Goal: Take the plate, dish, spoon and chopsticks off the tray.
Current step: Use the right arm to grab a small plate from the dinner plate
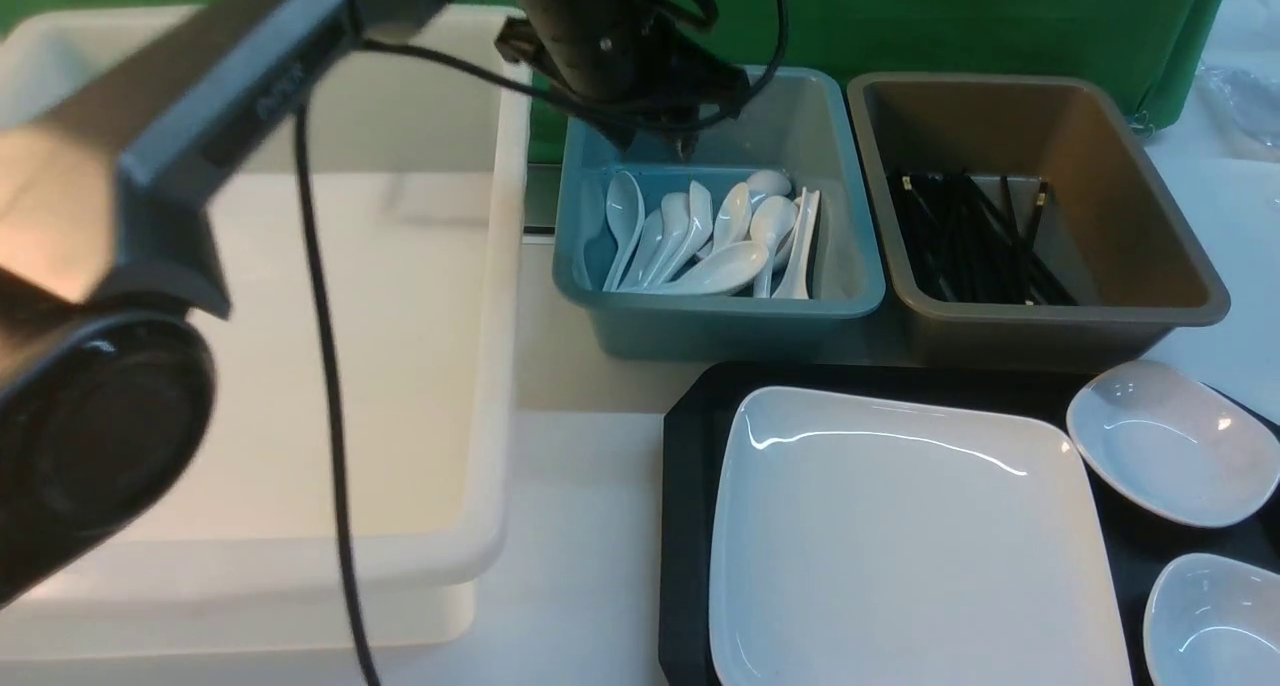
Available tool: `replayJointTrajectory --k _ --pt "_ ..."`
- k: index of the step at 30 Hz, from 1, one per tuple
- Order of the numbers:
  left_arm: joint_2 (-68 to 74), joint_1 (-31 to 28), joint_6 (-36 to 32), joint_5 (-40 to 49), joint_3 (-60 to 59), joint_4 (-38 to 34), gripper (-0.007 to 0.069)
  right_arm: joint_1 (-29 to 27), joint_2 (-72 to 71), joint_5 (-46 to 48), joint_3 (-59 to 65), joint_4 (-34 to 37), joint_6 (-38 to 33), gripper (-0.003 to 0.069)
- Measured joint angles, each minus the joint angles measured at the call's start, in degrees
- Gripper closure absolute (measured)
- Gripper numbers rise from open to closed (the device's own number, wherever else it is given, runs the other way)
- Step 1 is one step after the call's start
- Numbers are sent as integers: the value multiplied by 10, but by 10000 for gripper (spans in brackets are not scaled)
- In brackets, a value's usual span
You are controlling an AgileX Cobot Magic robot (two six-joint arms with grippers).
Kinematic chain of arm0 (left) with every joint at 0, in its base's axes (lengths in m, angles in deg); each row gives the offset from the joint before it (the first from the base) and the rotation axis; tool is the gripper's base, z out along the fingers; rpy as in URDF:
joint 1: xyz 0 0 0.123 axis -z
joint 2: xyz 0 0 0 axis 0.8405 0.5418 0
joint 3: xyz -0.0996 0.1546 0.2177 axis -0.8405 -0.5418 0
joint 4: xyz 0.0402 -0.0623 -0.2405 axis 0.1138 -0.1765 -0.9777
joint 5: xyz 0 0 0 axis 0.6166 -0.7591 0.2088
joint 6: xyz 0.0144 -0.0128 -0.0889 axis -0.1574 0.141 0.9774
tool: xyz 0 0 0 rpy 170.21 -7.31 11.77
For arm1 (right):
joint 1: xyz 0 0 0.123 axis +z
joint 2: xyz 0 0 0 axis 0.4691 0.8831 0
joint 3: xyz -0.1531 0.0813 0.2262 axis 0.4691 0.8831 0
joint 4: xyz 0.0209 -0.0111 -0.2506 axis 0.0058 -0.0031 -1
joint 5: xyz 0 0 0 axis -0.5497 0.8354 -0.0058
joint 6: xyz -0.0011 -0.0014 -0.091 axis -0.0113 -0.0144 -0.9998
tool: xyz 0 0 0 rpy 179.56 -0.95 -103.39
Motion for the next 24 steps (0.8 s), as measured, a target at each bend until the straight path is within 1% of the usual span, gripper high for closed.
replayJointTrajectory --k 2,3,5,8,11,12,13,14,15,16,17,18,21,24 --pt "-39 0 -21 1 0 -17 508 10 35 0 1 -1 -10 585" --pt "-58 0 -28 1 0 -23 552 19 54 -1 1 -3 -13 579" --pt "-94 0 -34 1 -6 -24 597 40 82 -1 1 -8 -18 566" --pt "-165 0 -43 1 -46 -4 616 82 116 -1 1 -31 -17 533" --pt "-233 0 -46 1 -106 25 619 129 142 -2 1 -69 7 451" --pt "-259 0 -46 1 -138 33 620 141 150 -2 1 -87 15 413" --pt "-290 0 -46 1 -186 47 619 157 158 -2 1 -110 31 337" --pt "-296 0 -46 0 -194 50 619 162 161 -2 1 -113 33 326" --pt "-337 0 -41 -9 -246 64 619 179 169 -4 2 -143 46 236" --pt "-342 0 -38 -13 -261 66 619 179 170 -4 2 -146 48 225" --pt "-379 0 -27 -33 -315 74 619 189 179 -11 8 -166 56 164" --pt "-405 0 -18 -50 -353 77 619 193 186 -18 14 -175 61 130" --pt "-477 0 0 -98 -454 80 617 195 208 -43 39 -185 73 99" --pt "-523 0 14 -131 -534 81 615 195 233 -71 66 -188 75 92"
